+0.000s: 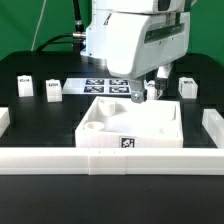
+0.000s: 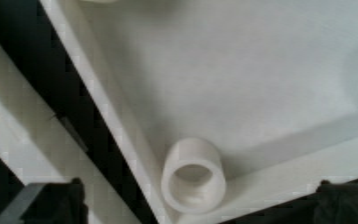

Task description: Assemble one leg

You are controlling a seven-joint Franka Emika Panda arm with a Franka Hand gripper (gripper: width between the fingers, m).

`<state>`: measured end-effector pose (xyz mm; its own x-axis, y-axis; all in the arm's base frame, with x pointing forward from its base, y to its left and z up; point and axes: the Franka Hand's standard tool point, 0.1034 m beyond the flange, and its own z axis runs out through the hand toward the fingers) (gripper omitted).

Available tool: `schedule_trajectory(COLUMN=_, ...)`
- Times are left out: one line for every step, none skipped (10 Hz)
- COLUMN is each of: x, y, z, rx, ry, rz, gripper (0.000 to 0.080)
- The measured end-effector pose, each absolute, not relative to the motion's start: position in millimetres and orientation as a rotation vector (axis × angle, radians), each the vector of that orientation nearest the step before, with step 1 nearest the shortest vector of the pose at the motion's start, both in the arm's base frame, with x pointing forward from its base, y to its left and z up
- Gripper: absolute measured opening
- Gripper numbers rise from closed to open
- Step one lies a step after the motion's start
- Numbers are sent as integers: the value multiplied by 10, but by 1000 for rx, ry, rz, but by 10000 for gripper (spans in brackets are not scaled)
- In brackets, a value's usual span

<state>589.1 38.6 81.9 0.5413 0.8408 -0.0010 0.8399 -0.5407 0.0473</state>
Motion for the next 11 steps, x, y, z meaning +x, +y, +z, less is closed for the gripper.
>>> schedule_trajectory(x=5891, y=386, z=819, rx=2721, ry=1484, rz=34, gripper=650)
schedule_trajectory(x=5891, y=386, z=819, rx=2721, ry=1484, rz=34, gripper=650)
schedule_trajectory(x=5891, y=386, z=819, rx=2721, ry=1484, rz=34, gripper=650)
schedule_trajectory(x=5890, y=386, z=818, rx=2722, ry=1483, rz=34, gripper=650)
schedule_trajectory(x=5889, y=386, z=818, rx=2722, ry=1483, rz=33, gripper=650)
schedule_trajectory(x=5889, y=386, z=817, rx=2722, ry=1483, rz=33, gripper=650)
schedule_trajectory(x=5889, y=386, z=817, rx=2722, ry=1483, rz=33, gripper=650)
schedule_trajectory(x=5889, y=386, z=817, rx=2722, ry=1483, rz=33, gripper=650)
schedule_trajectory(x=5889, y=386, z=817, rx=2722, ry=1483, rz=33, gripper=650)
schedule_trajectory(x=5889, y=386, z=817, rx=2722, ry=1483, rz=33, gripper=650)
schedule_trajectory(x=5867, y=374, z=803, rx=2713, ry=1503, rz=27, gripper=650)
